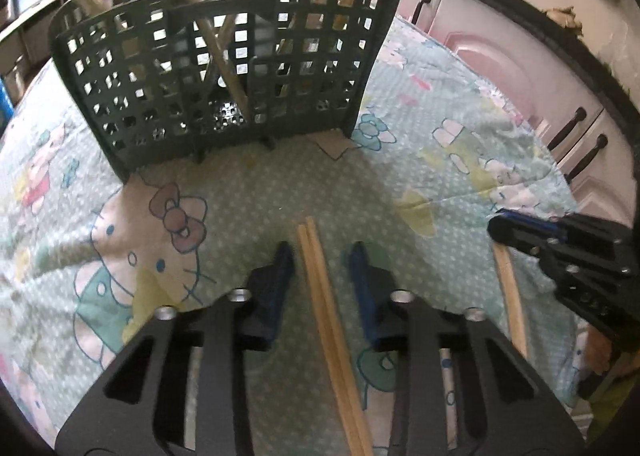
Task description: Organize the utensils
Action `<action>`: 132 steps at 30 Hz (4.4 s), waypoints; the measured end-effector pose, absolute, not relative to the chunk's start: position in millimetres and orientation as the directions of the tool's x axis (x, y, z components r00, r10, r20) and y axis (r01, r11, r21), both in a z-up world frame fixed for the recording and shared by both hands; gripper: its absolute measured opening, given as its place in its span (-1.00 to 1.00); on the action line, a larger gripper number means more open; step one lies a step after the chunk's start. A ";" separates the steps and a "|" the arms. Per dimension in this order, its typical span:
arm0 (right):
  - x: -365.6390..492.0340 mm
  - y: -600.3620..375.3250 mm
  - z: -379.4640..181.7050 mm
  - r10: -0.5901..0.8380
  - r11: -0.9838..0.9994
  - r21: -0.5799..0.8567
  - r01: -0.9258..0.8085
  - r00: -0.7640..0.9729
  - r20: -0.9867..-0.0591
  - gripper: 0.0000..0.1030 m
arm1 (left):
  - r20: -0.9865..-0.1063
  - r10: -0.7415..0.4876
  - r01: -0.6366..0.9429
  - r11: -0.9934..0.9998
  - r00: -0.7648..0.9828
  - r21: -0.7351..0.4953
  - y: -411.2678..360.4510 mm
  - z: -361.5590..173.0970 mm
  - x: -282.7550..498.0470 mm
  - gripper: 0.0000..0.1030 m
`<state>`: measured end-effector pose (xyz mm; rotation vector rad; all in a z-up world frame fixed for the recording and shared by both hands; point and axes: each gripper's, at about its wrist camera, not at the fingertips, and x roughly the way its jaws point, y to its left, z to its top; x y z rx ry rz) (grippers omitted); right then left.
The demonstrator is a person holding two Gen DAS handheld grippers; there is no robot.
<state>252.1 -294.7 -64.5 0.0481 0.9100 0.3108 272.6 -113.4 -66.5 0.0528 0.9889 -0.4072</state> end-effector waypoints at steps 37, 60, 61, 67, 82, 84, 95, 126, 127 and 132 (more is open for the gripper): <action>285.2 -237.4 151.6 0.461 0.887 0.151 -0.437 0.804 -0.376 -0.89 | -0.393 -0.441 0.381 0.897 0.807 -0.222 -19.2 166.6 276.5 -0.98; 352.0 -243.0 181.5 0.352 0.935 0.137 -0.326 0.897 -0.268 -0.89 | -0.326 -0.305 0.254 0.948 0.895 -0.192 2.7 171.2 317.9 -0.98; 354.2 -242.9 178.5 0.345 0.938 0.138 -0.319 0.899 -0.270 -0.89 | -0.330 -0.307 0.251 0.947 0.893 -0.200 3.1 167.2 319.6 -0.98; 370.0 -242.8 157.2 0.332 0.942 0.157 -0.297 0.898 -0.290 -0.89 | -0.352 -0.317 0.246 0.941 0.881 -0.231 5.0 146.9 326.2 -0.98; 387.5 -226.8 97.7 0.341 0.939 0.174 -0.297 0.869 -0.358 -0.89 | -0.438 -0.318 0.230 0.942 0.841 -0.244 -6.0 97.2 337.9 -0.98; 387.5 -224.9 92.7 0.341 0.939 0.171 -0.297 0.864 -0.371 -0.89 | -0.447 -0.317 0.228 0.943 0.837 -0.242 -6.4 93.6 338.7 -0.98; 377.5 -219.9 83.0 0.327 0.945 0.131 -0.300 0.846 -0.421 -0.86 | -0.471 -0.309 0.220 0.947 0.826 -0.235 -6.8 85.2 333.6 -0.96; 247.4 -253.3 100.6 0.317 0.947 0.092 -0.306 0.864 -0.391 0.69 | -0.481 -0.295 0.235 0.955 0.826 -0.181 -9.4 92.2 226.6 0.77; 242.9 -252.7 99.6 0.317 0.948 0.091 -0.306 0.864 -0.391 0.74 | -0.484 -0.295 0.236 0.955 0.824 -0.179 -9.3 89.6 222.6 0.78; 219.7 -248.9 88.2 0.319 0.946 0.081 -0.314 0.857 -0.404 0.84 | -0.496 -0.281 0.230 0.960 0.822 -0.163 -10.4 79.3 206.1 0.78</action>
